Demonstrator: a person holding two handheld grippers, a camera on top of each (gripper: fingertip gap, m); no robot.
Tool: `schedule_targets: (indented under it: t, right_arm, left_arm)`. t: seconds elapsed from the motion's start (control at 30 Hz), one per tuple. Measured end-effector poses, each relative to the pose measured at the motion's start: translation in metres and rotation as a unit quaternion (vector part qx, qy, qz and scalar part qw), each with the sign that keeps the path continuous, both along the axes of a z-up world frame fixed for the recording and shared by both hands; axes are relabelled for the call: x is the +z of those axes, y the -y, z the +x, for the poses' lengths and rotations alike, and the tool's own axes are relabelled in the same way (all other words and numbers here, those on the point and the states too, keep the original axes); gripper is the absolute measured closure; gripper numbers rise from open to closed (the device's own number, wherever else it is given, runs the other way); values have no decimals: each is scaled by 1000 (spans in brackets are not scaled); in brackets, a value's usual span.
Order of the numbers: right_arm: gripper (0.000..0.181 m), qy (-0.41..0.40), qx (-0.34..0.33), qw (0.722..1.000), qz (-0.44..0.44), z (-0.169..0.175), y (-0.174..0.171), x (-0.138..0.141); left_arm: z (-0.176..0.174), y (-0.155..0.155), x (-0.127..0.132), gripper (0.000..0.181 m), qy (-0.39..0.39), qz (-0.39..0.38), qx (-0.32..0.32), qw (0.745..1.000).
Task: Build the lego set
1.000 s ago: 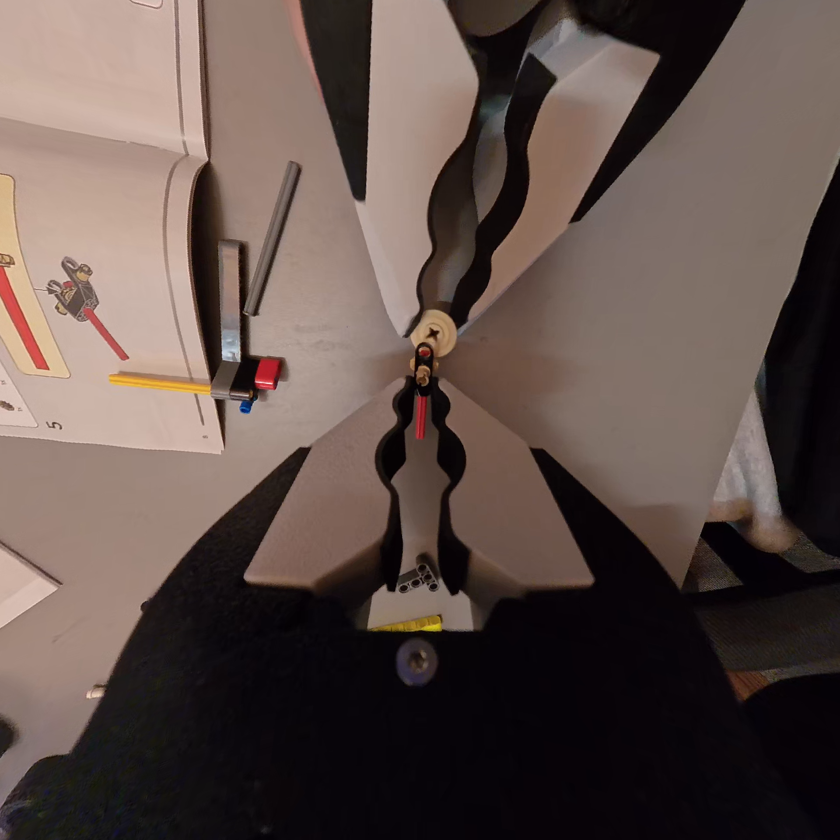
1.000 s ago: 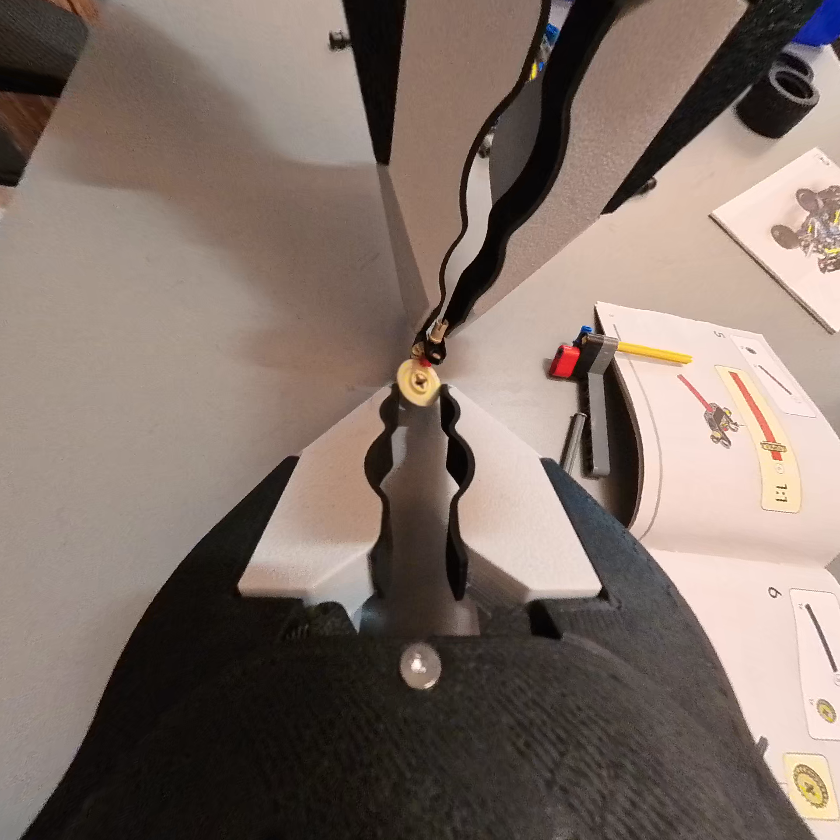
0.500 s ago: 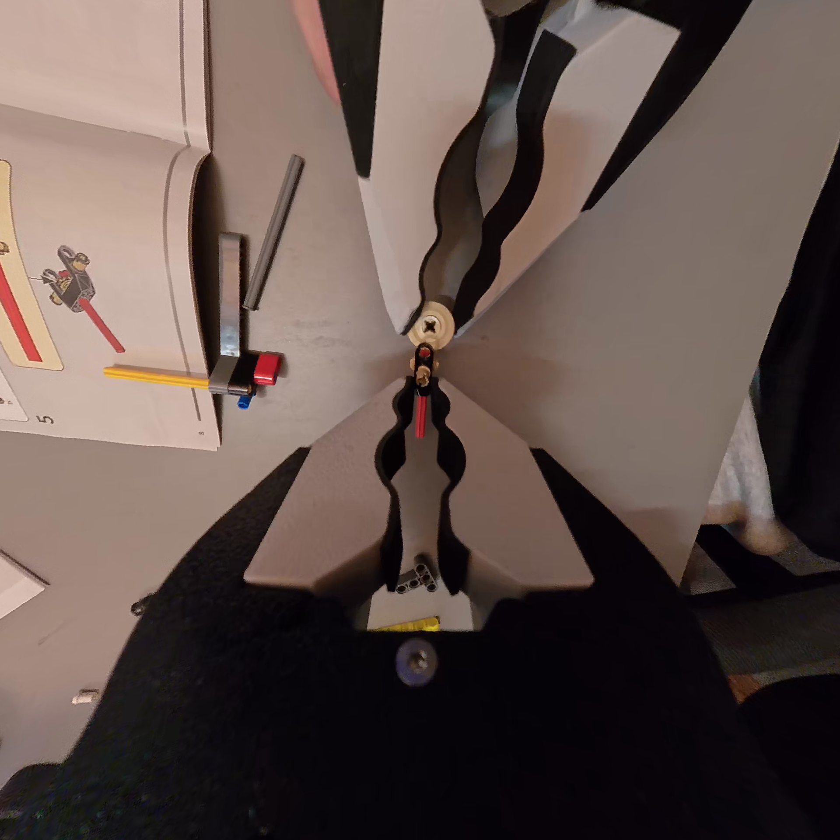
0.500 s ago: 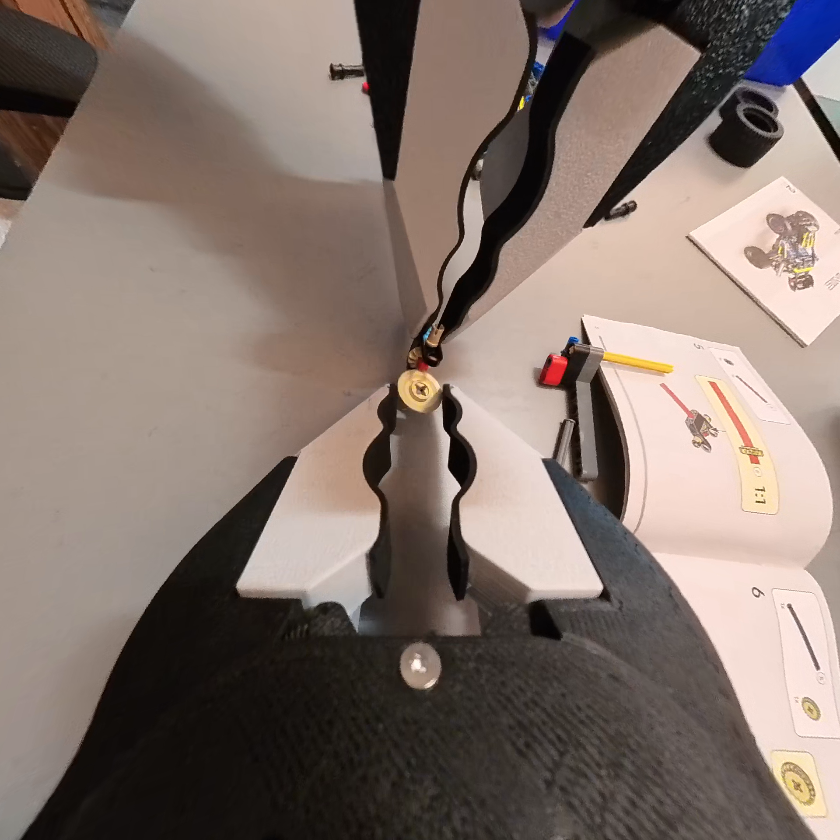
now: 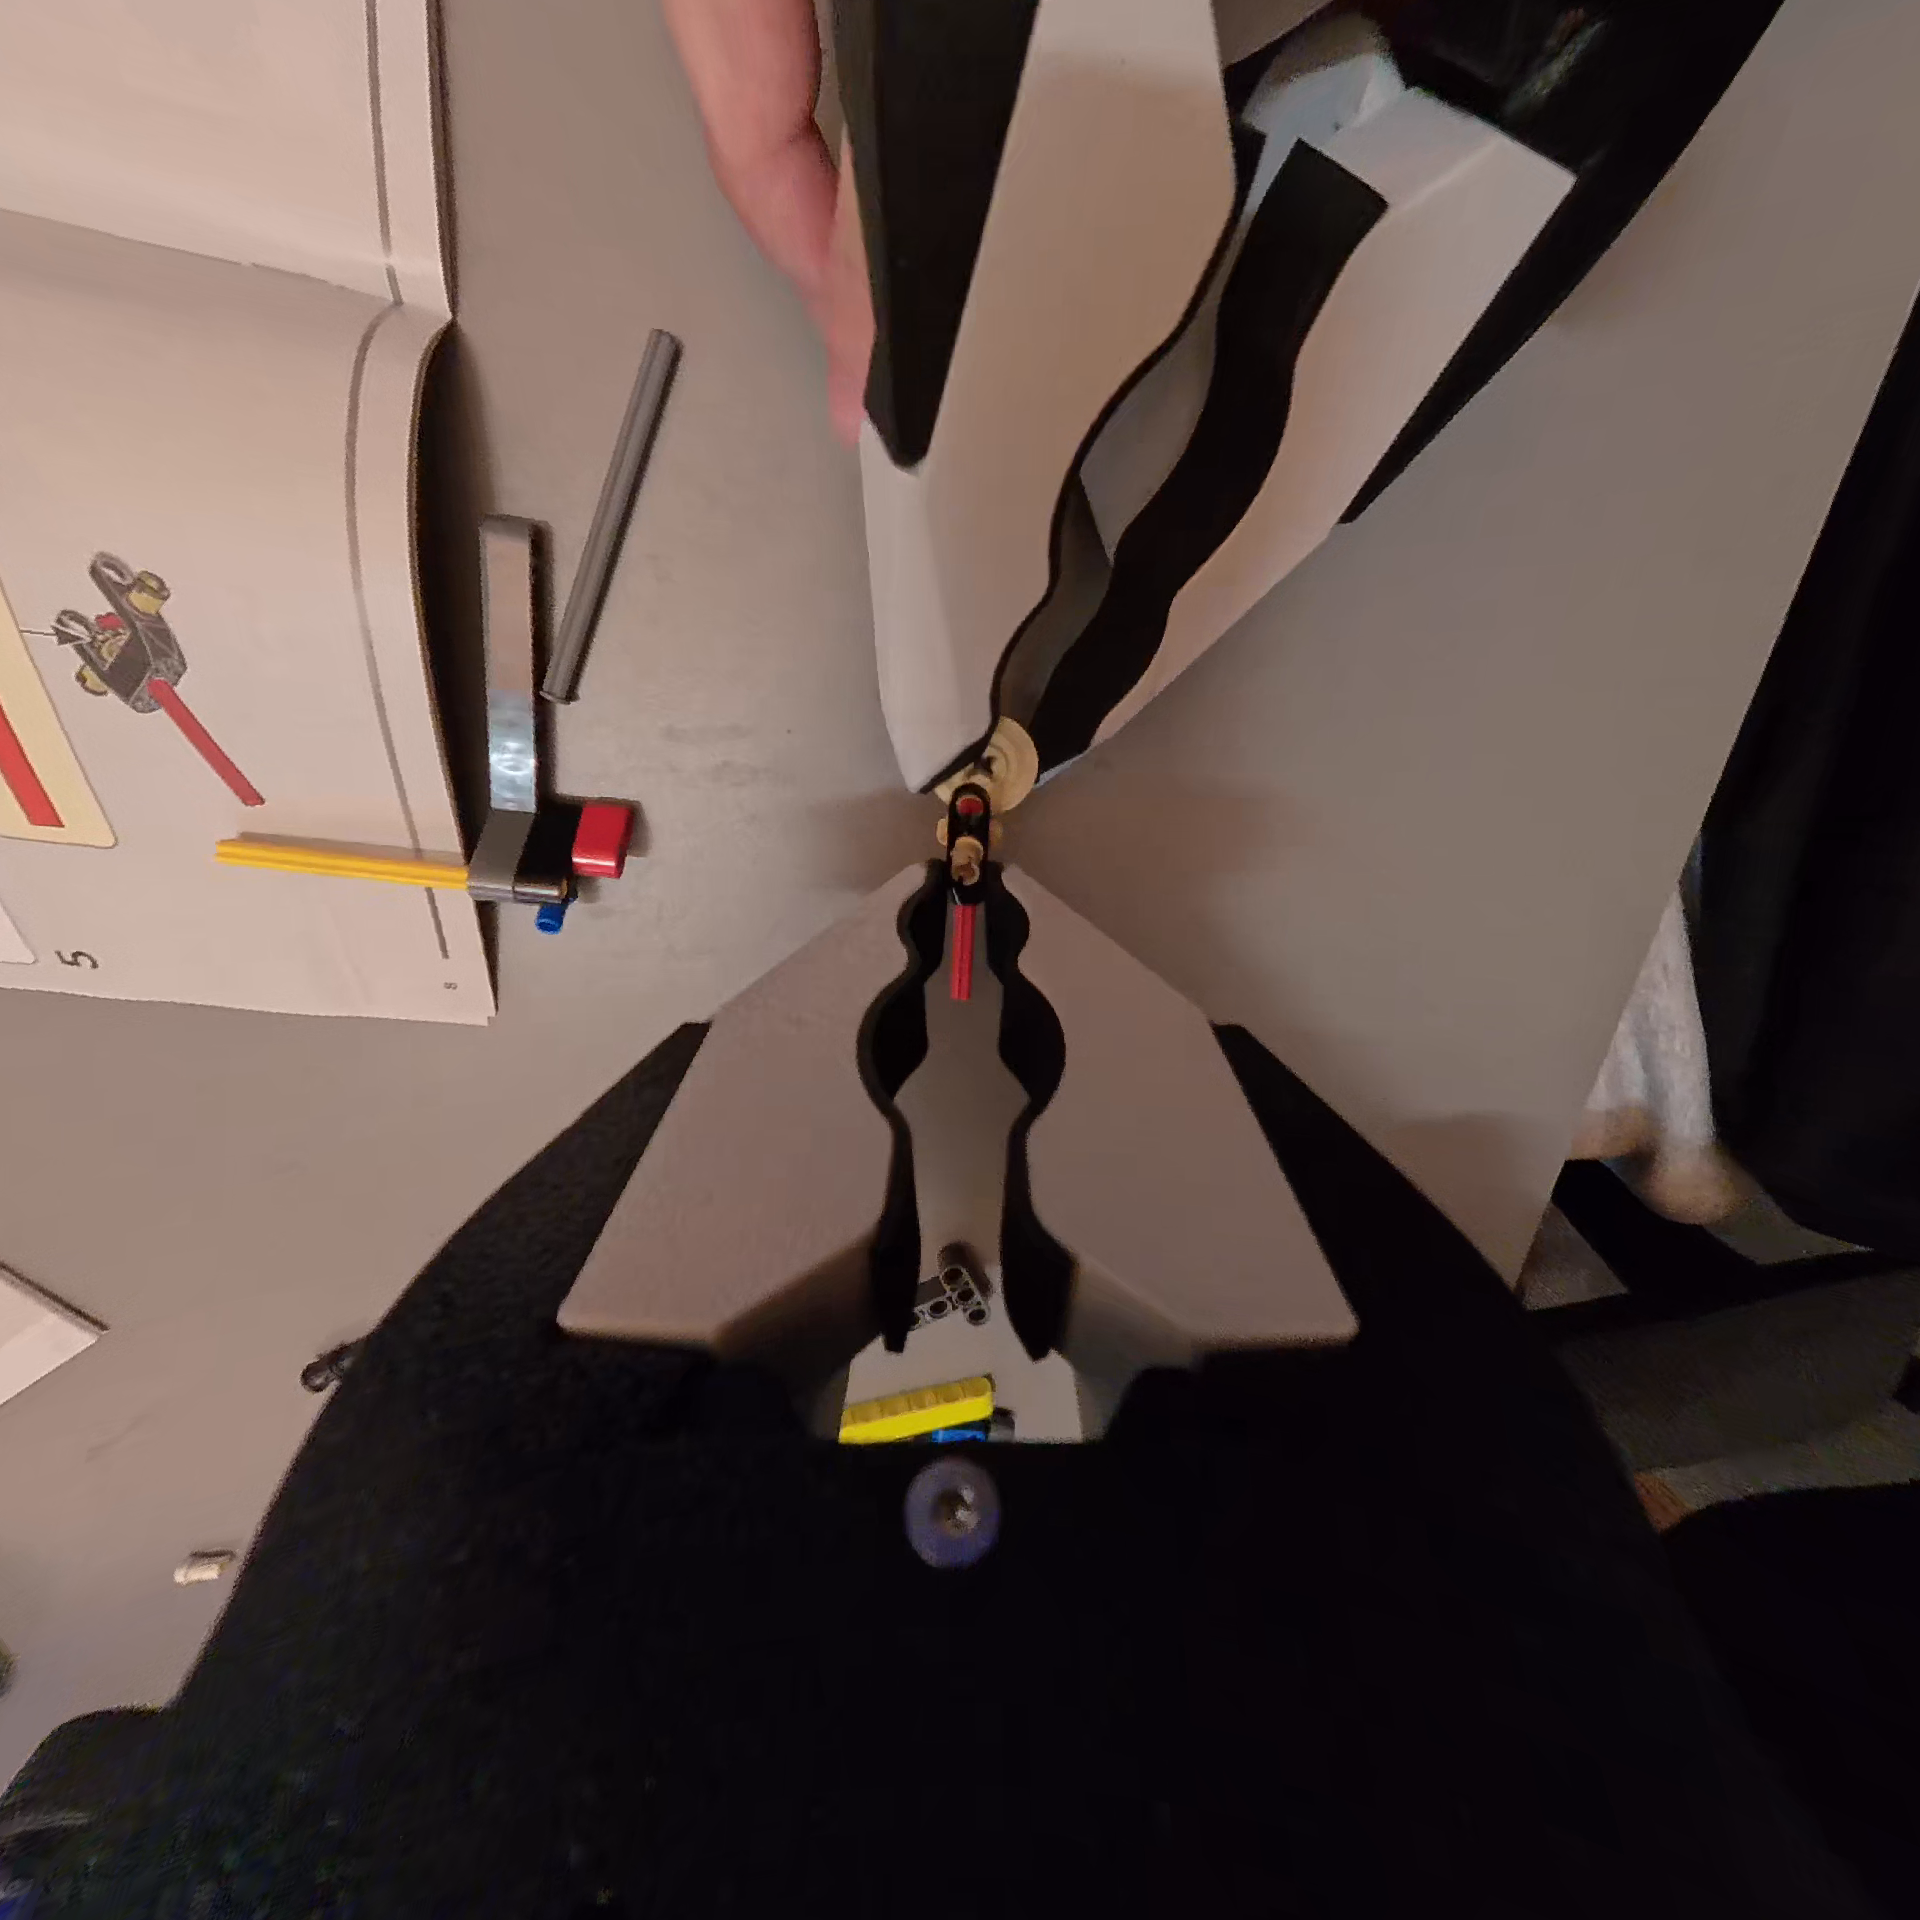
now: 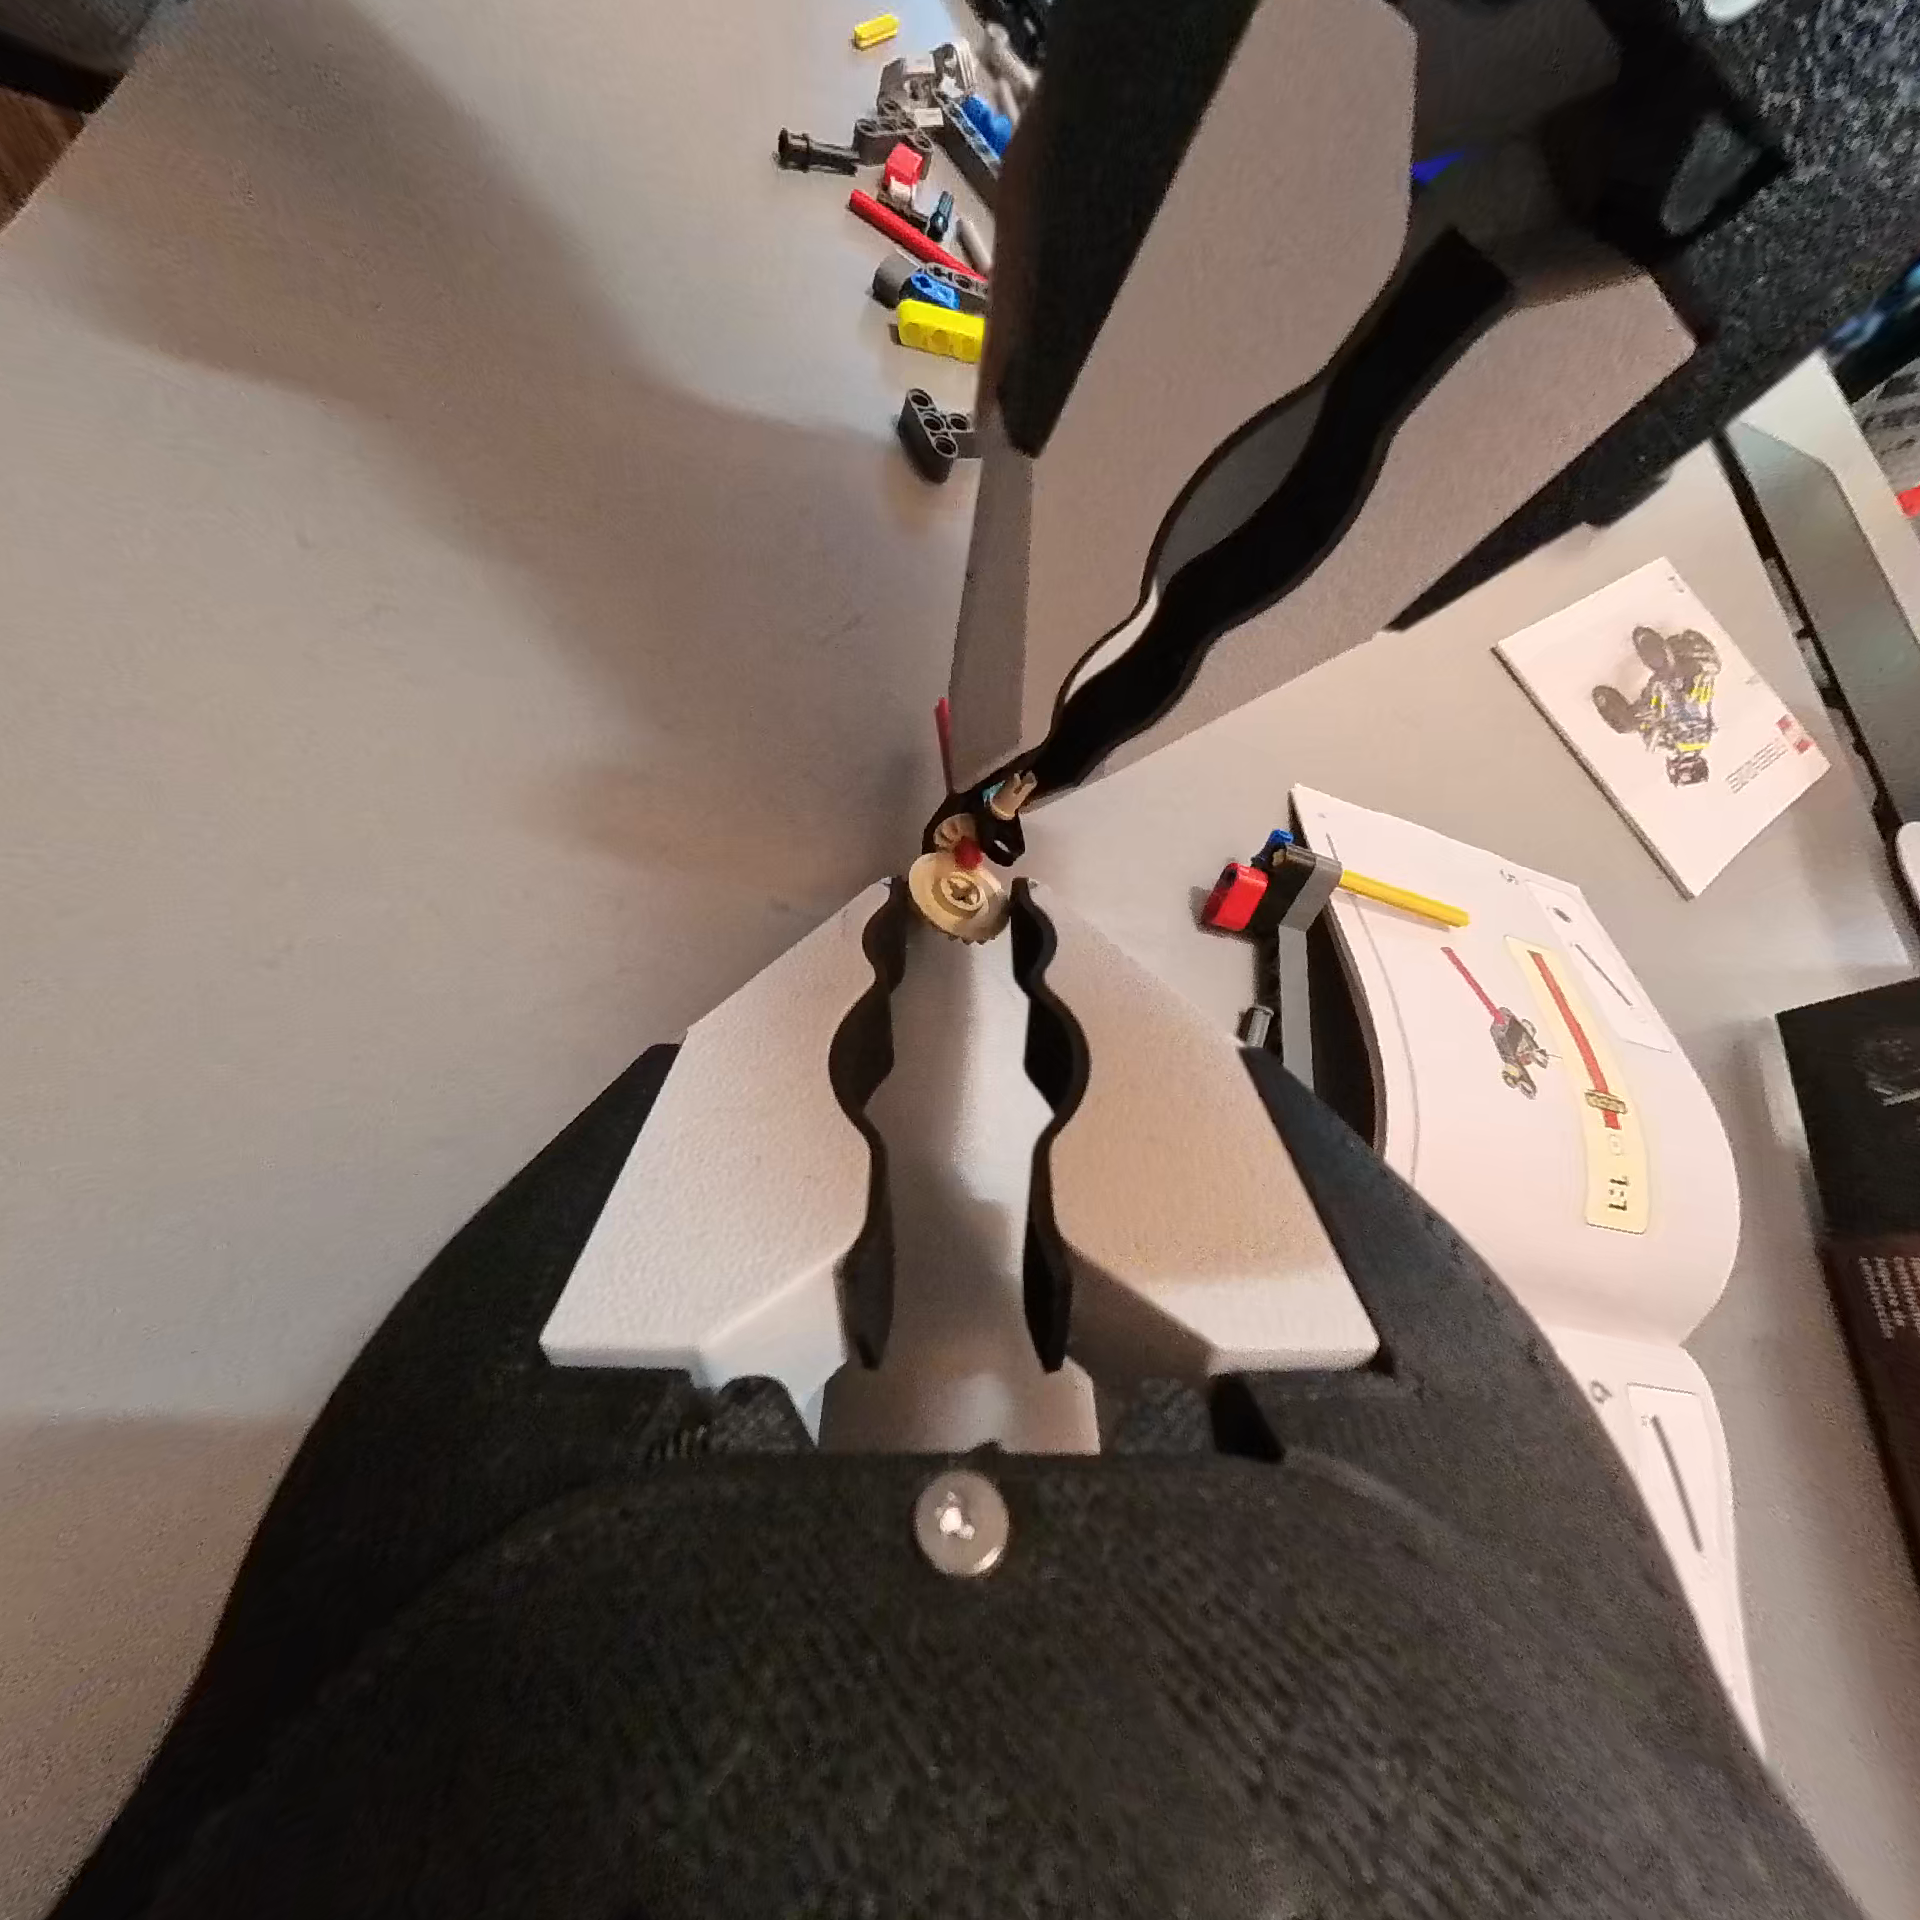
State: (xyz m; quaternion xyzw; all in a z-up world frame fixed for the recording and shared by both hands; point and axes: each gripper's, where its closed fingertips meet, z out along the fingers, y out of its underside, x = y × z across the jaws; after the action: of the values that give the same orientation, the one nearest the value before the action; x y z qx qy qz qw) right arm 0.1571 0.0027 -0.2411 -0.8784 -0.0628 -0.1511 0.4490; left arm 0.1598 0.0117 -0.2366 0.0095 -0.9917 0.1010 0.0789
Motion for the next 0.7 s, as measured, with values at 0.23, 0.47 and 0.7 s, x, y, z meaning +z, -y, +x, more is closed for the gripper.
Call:
schedule_targets:
  t: [0.23,0.47,0.7]
  right_arm:
    - [162,28,-8,999,-16,4,3,-5]
    - [156,-87,-32,995,25,9,19,10]
    - [150,-98,-56,993,-30,23,19,-7]
  left_arm:
    - [1,2,0,176,10,3,-3,1000]
    - [-1,-2,-1,176,1,6,2,1000]
    - [3,-7,0,176,3,33,1,999]
